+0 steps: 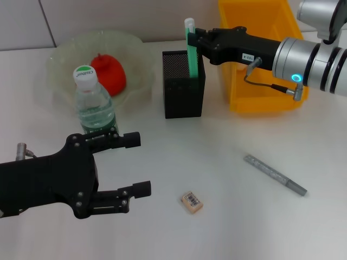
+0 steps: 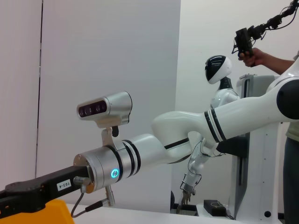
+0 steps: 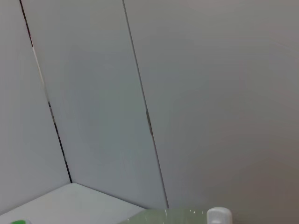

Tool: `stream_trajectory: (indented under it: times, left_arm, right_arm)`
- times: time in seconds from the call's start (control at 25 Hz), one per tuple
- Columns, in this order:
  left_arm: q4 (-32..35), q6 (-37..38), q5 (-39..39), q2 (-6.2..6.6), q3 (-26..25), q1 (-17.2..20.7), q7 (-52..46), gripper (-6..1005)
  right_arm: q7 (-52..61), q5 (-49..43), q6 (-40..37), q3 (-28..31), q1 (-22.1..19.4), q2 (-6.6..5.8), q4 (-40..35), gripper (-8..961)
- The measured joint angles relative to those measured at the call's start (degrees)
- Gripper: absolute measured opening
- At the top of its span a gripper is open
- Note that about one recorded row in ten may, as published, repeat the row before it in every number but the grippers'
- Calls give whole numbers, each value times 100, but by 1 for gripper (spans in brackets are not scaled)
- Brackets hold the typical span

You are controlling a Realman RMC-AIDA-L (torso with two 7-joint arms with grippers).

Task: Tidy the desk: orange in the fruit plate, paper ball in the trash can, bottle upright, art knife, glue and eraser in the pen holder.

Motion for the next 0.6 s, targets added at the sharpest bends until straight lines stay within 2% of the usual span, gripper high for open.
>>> stream_trajectory:
  times: [0.6]
  left_arm:
    - [0,25,0,0,0,0,0,801]
  right_arm:
    - [51,3,-3,27,22,0,15,239]
